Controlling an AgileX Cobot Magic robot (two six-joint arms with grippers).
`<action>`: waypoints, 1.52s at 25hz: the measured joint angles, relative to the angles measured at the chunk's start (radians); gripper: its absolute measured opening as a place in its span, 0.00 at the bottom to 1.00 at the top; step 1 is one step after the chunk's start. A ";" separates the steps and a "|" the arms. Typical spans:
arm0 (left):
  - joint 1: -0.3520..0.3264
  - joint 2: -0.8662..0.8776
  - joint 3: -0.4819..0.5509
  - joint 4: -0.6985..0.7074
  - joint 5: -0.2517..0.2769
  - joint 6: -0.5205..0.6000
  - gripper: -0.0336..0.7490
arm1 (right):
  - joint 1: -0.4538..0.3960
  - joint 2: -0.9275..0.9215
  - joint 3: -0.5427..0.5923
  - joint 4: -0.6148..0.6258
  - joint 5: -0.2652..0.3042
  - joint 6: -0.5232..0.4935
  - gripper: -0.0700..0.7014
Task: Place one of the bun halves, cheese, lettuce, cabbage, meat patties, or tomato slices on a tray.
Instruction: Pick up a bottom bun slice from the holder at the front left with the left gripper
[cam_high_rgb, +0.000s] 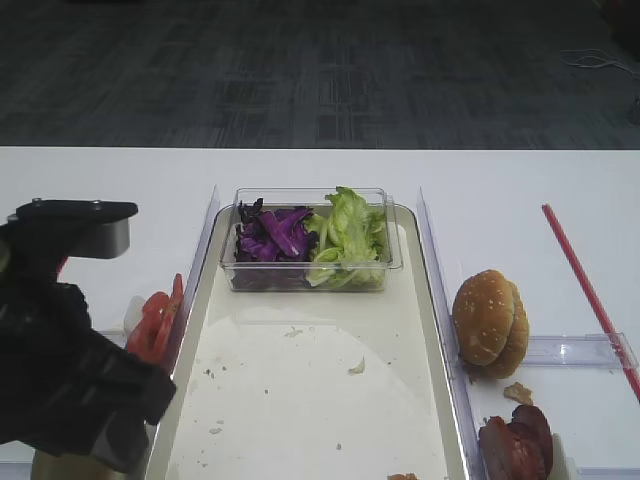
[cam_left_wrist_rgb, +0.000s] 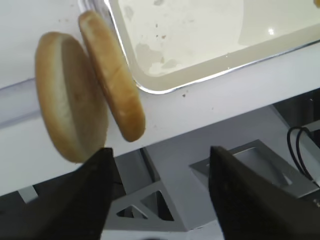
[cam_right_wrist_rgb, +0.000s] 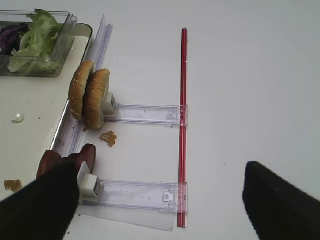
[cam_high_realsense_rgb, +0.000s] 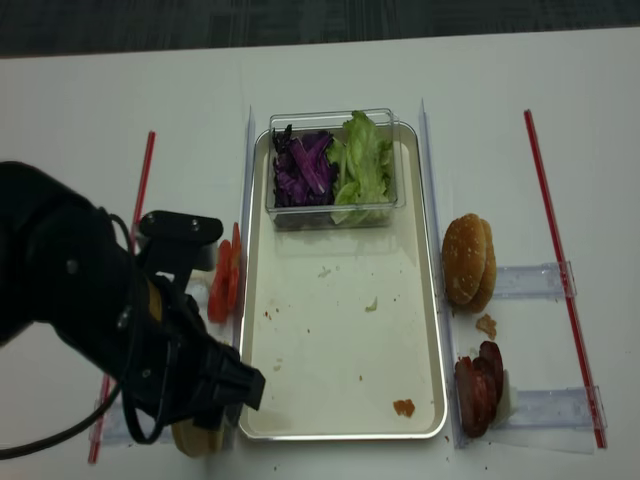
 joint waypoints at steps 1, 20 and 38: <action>-0.006 0.013 0.000 0.002 -0.020 -0.008 0.55 | 0.000 0.000 0.000 0.000 0.000 0.000 0.99; -0.021 0.109 -0.004 0.159 -0.124 -0.194 0.54 | 0.000 0.000 0.000 -0.013 0.000 0.011 0.99; -0.021 0.205 -0.007 0.152 -0.153 -0.196 0.38 | 0.000 0.000 0.000 -0.015 0.000 0.011 0.99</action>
